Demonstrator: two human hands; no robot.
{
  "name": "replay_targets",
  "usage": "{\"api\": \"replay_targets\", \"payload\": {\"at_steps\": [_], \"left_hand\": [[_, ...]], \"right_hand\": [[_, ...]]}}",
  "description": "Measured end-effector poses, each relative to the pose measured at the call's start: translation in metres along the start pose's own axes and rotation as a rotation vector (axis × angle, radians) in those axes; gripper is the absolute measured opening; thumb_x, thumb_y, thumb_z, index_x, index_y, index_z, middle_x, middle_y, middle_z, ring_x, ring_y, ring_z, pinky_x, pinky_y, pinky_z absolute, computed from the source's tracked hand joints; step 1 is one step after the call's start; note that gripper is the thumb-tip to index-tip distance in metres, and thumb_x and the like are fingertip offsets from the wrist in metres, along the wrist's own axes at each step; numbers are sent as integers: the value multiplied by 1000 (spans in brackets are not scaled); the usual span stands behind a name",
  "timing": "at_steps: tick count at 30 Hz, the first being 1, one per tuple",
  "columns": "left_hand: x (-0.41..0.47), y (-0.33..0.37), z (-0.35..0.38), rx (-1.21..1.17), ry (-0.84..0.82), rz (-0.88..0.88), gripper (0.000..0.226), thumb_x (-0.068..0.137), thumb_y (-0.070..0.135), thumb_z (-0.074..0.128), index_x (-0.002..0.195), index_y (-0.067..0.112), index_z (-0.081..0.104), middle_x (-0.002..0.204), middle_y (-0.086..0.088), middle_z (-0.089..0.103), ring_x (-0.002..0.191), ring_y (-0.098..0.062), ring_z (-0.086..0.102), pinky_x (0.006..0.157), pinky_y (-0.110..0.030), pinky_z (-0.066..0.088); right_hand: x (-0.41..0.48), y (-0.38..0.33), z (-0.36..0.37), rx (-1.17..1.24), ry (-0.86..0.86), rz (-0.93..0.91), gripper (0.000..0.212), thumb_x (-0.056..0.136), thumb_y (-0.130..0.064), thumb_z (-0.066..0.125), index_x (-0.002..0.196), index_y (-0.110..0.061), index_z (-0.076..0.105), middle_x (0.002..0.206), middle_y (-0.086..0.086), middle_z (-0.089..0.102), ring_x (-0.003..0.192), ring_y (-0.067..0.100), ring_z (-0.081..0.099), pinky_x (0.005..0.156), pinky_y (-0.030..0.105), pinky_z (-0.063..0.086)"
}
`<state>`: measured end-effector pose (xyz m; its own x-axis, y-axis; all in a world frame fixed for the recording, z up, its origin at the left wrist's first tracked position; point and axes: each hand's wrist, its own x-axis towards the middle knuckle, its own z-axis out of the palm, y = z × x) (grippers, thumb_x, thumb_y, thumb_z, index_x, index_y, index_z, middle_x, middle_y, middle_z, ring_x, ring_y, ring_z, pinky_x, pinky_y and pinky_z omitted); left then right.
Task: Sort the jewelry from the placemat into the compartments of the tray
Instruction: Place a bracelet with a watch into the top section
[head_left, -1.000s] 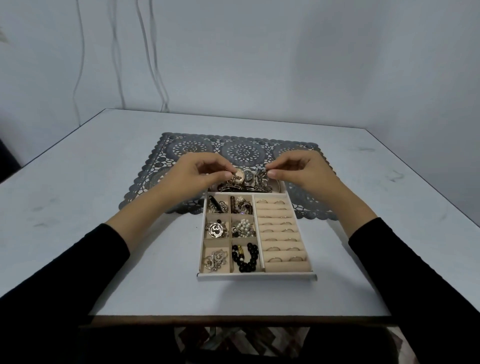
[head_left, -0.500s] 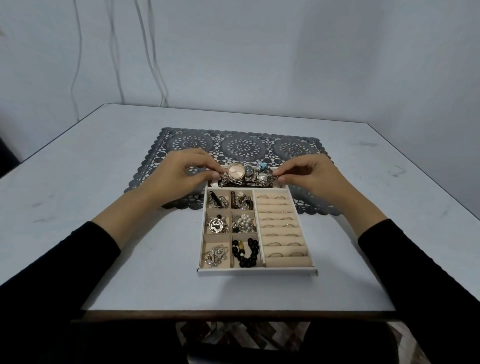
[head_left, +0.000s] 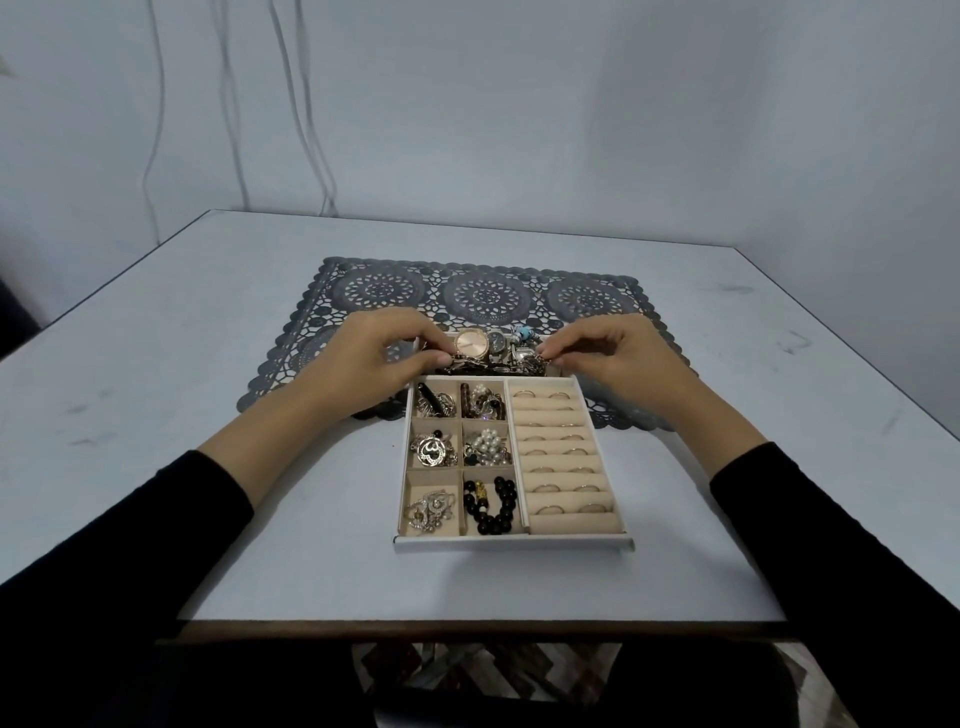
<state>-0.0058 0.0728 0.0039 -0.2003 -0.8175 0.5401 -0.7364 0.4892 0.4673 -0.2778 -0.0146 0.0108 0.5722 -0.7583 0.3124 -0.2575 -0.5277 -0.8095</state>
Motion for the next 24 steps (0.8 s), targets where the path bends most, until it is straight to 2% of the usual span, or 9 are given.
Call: {"api": "replay_targets", "payload": {"at_steps": [3,6,11,19,24], "left_hand": [[-4,-3,-4,12,0,1,20,85,29,69,96,15,76,95,6,71,91,-6,66,86,-24,52],[-7,-4,-7,26,3,-24,23,84,38,66,97,21,75,96,15,66,91,-2,63,86,-19,50],[-7,-3,-2,6,36,-60,13,85,22,73,98,22,77,97,10,66,93,-6,62,84,-13,45],[-15,-5,-3,46,43,-123,6,86,21,73,91,21,75,105,8,66,104,-5,61,93,-24,46],[-19,-1,-6,76,61,-156,2,85,20,73,86,22,73,106,9,66,103,-3,61,89,-8,42]], "right_hand": [[-1,1,-2,-38,20,-9,16,82,3,68,91,-9,76,89,3,75,90,14,70,89,30,55],[-2,2,-3,-55,24,-6,17,83,2,68,91,-11,75,89,1,75,90,12,70,89,31,55],[-2,2,-2,-68,-17,8,19,86,-3,67,97,-15,75,94,-5,75,95,10,69,90,31,55],[-10,7,-3,-82,55,34,23,91,-12,62,112,-19,68,103,-8,72,98,6,66,90,24,52],[-19,7,2,-41,83,129,26,92,-18,61,117,-24,65,109,-10,69,102,3,64,93,25,51]]}}
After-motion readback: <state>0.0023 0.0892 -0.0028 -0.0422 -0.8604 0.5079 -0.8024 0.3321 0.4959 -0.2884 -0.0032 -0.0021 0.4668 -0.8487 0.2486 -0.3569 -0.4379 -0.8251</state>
